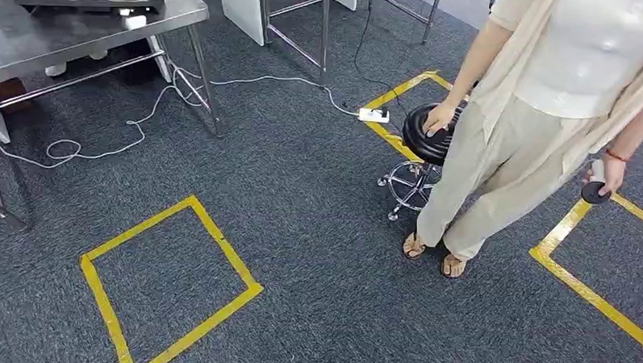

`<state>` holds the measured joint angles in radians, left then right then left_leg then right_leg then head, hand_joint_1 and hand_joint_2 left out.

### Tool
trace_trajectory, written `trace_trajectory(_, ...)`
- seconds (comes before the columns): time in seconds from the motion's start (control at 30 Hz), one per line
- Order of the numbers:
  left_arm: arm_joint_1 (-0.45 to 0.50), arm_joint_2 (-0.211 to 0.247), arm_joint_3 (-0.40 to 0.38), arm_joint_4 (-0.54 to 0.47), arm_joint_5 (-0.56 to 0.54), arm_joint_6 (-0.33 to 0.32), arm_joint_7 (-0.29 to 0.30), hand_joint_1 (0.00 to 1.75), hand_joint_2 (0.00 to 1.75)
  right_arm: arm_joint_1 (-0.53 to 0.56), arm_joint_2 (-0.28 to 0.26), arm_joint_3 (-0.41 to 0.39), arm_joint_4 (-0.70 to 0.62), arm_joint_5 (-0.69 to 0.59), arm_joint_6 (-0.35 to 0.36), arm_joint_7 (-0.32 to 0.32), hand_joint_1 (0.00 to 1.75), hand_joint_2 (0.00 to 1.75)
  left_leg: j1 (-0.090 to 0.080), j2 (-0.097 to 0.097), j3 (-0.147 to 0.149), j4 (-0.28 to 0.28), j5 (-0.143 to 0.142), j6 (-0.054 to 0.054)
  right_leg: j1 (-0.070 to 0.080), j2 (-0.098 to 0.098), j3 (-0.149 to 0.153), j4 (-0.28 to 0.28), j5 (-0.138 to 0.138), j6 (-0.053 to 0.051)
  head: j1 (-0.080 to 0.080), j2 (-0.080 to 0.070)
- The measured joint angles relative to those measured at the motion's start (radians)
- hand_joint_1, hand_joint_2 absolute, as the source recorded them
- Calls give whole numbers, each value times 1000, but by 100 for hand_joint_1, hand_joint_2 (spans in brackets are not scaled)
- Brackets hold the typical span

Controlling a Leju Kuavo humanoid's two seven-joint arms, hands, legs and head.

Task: Take the parts from the cabinet and place them on the table.

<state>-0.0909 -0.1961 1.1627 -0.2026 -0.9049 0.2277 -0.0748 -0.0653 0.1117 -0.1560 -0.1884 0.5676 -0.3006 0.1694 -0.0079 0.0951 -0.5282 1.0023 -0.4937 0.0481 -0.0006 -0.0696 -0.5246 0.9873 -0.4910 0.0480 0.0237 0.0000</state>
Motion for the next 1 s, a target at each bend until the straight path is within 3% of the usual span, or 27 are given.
trace_trajectory(0.03,0,1,0,0,0,0,-1,0,0,-1,0,2,0,2,3,-2,0,0,1,7,2,0,0,-5,0,11,-4,2,2,-10,-2,0)
trace_trajectory(0.1,-5,1,0,0,0,-6,-14,0,0,1,-5,2,0,1,11,-4,0,0,3,23,6,-3,2,-15,4,29,-9,1,5,-19,-1,0)
trace_trajectory(0.13,-7,1,-1,0,-1,-8,-19,0,0,1,-5,2,0,1,13,-4,0,0,5,22,2,3,-4,-21,-22,38,1,-10,15,-32,-1,0)
trace_trajectory(0.17,-7,6,-1,0,-2,-9,-24,0,0,1,-5,2,0,-2,13,-6,0,0,10,-25,-6,30,-29,-29,-24,47,3,-12,18,-37,-7,0)
trace_trajectory(0.2,-7,6,-1,0,-2,-16,-30,0,0,1,-6,2,0,-5,13,-11,0,0,16,-65,-30,90,-75,-31,-27,53,0,-11,25,-51,-8,0)
trace_trajectory(0.27,-2,10,-1,0,-5,-26,-41,0,0,2,-5,2,0,-15,6,-22,0,0,20,-93,-100,251,-158,-40,-25,74,-7,-10,26,-51,-8,0)
trace_trajectory(0.3,2,10,-2,0,-8,-27,-45,0,0,4,-1,1,0,-20,-5,-24,0,0,22,-94,-125,306,-172,-46,-25,87,-9,-9,27,-51,-8,0)
trace_trajectory(0.33,5,10,-3,0,-13,-27,-47,0,0,7,4,1,0,-25,-16,-27,0,0,26,-95,-126,309,-159,-49,-26,100,-8,-8,27,-50,-8,0)
trace_trajectory(0.37,5,10,-4,0,-21,-29,-48,0,0,10,7,0,0,-31,-24,-29,0,0,31,-95,-110,274,-129,-52,-27,110,-8,-6,27,-49,-8,0)
trace_trajectory(0.43,7,10,-11,0,-30,-34,-48,0,0,11,21,-5,0,-40,-33,-34,0,0,44,-109,-35,116,-36,-58,-31,138,-9,4,26,-48,-9,0)
trace_trajectory(0.47,9,10,-16,0,-35,-38,-47,0,0,11,24,-6,0,-42,-35,-35,0,0,52,-148,-4,46,-9,-60,-31,149,-16,11,23,-40,-9,0)
trace_trajectory(0.5,9,9,-20,2,-39,-39,-44,0,0,7,28,-8,0,-45,-36,-38,0,0,51,-180,3,19,-25,-62,-19,158,-27,28,19,-30,-12,0)
trace_trajectory(0.57,6,8,-26,2,-42,-42,-41,0,0,8,31,-10,0,-47,-38,-40,0,0,39,-161,-5,28,-26,-49,-22,176,-43,21,28,-10,-11,0)
trace_trajectory(0.63,6,8,-29,2,-42,-42,-40,0,0,12,31,-13,0,-49,-38,-40,0,0,33,-150,-5,28,-22,-39,-23,186,-53,14,35,0,-12,0)
trace_trajectory(0.67,6,7,-29,2,-42,-42,-41,0,0,13,31,-15,0,-50,-38,-40,0,0,35,-139,-3,18,-15,-29,-19,196,-55,14,35,9,-11,0)
trace_trajectory(0.7,6,7,-29,2,-42,-42,-41,0,0,14,31,-16,0,-50,-38,-40,0,0,37,-123,-4,13,-8,-18,-25,159,-59,37,25,8,-11,0)
trace_trajectory(0.73,6,7,-30,2,-43,-42,-42,0,0,14,31,-17,0,-50,-38,-41,0,0,37,-119,-6,12,-8,-12,-20,130,-74,60,9,3,-8,0)
trace_trajectory(0.77,6,7,-30,2,-43,-42,-42,0,0,14,31,-18,0,-50,-38,-41,0,0,36,-113,-6,12,-8,-7,-19,115,-86,84,-6,0,-5,0)
trace_trajectory(0.8,7,7,-30,2,-43,-42,-44,0,0,13,32,-19,0,-51,-38,-43,0,0,33,-98,-7,13,-8,-4,-21,94,-123,158,-44,-4,1,0)
trace_trajectory(0.87,9,7,-30,2,-44,-45,-47,0,0,13,32,-23,0,-53,-37,-46,0,0,26,-68,-10,13,-8,-3,-22,83,-198,316,-104,-3,2,0)
trace_trajectory(0.9,9,7,-30,2,-45,-46,-49,0,0,15,32,-24,0,-53,-37,-46,0,0,23,-54,-10,13,-8,-3,-22,82,-208,343,-106,4,1,0)
trace_trajectory(0.93,9,7,-30,2,-48,-46,-51,0,0,18,32,-25,0,-53,-37,-46,0,0,22,-43,-11,13,-8,-3,-22,81,-188,315,-92,11,0,0)
trace_trajectory(0.97,8,7,-31,2,-50,-47,-52,0,0,20,31,-27,0,-54,-37,-47,0,0,22,-32,-9,13,-8,-4,-22,76,-143,240,-63,20,2,0)
trace_trajectory(1.0,8,7,-32,2,-51,-48,-54,0,0,20,31,-28,0,-55,-37,-48,0,0,22,-22,-8,13,-9,-5,-22,59,-80,129,-28,27,1,0)
